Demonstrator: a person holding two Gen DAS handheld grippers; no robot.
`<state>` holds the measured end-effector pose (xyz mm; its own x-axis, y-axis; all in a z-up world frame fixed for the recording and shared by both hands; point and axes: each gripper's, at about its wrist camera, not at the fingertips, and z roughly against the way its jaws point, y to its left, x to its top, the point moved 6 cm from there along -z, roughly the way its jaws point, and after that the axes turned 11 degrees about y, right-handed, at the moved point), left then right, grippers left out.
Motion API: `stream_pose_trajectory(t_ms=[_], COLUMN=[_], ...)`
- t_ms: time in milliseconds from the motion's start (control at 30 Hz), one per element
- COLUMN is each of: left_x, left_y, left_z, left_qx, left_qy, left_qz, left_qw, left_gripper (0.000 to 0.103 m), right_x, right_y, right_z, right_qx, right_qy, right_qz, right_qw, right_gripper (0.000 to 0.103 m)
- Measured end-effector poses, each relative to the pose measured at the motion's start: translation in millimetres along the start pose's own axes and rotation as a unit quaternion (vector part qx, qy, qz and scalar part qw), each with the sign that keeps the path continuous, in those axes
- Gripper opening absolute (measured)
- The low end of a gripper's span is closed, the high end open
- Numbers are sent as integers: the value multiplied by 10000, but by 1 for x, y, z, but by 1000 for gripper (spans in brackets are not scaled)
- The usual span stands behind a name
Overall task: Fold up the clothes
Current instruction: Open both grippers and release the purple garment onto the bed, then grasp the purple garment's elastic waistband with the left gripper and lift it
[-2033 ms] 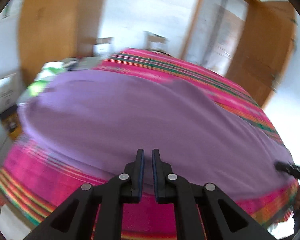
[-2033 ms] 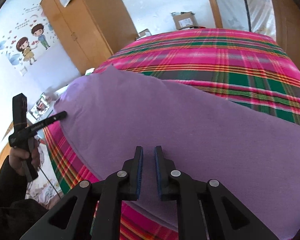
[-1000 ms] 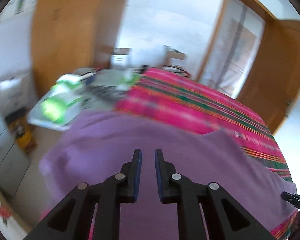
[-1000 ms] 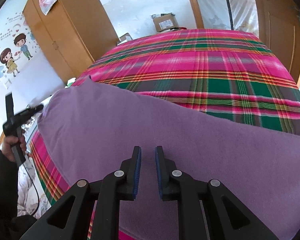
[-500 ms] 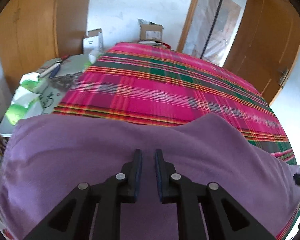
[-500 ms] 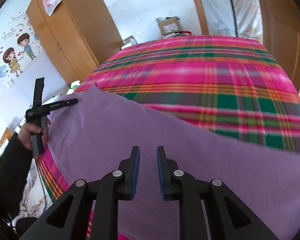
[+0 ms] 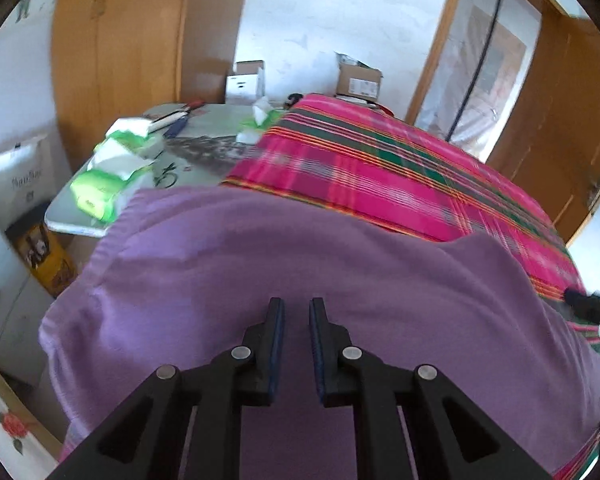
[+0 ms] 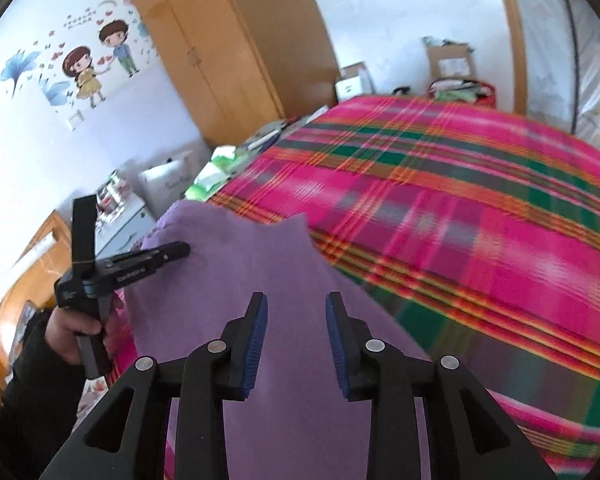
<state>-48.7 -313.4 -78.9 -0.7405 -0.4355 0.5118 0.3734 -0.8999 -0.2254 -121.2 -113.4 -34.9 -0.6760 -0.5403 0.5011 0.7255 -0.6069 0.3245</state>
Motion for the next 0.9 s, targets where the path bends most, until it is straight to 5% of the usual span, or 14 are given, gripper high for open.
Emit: stream_pose_trajectory(t_ms=[200, 333, 533, 733, 900], left_x=[-7, -18, -24, -26, -29], left_y=[31, 64, 80, 109, 121], left_z=[31, 34, 51, 39, 61], left_qx=[0, 178, -77, -364, -513], left_qy=[-432, -391, -772, -526, -849], left_qz=[419, 877, 1220, 1670, 1951], left_qw=[9982, 9952, 9895, 9839, 9758], left_gripper=[13, 13, 14, 14, 18], right_x=[-22, -42, -69, -89, -98], right_y=[-23, -19, -7, -12, -16], right_z=[-16, -1, 13, 15, 21], right_qx=[-91, 76, 182, 171, 169], right_qy=[306, 237, 202, 218, 145], right_qz=[-437, -520, -528, -707, -839], right_qw=[9985, 9983, 9982, 9971, 9962], right_gripper=[31, 31, 31, 31, 31])
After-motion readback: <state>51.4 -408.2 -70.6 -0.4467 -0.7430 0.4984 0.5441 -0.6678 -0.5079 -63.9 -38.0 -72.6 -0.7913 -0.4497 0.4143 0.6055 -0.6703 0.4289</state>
